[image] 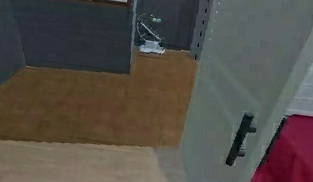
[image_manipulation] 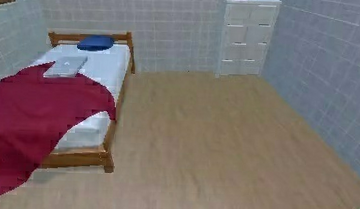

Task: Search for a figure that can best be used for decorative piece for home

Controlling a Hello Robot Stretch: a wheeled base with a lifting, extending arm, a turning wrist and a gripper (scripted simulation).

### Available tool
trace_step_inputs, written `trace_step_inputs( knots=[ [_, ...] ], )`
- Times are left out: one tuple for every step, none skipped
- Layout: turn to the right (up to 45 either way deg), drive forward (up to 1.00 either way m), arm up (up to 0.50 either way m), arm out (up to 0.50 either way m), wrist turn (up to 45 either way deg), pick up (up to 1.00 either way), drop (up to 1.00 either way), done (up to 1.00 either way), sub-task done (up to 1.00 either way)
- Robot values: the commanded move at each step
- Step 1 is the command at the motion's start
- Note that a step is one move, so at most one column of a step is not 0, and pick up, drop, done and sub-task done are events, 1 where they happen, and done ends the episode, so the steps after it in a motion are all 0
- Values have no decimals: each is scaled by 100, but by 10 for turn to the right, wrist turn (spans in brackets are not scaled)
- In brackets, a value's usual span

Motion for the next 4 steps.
trace_step_inputs(
  knots=[
    [0, 35, 0, 0, 0, 0, 0, 0, 0],
    [-60, 0, 0, 0, 0, 0, 0, 0, 0],
    [0, 100, 0, 0, 0, 0, 0, 0, 0],
    [0, 50, 0, 0, 0, 0, 0, 0, 0]
  ],
)
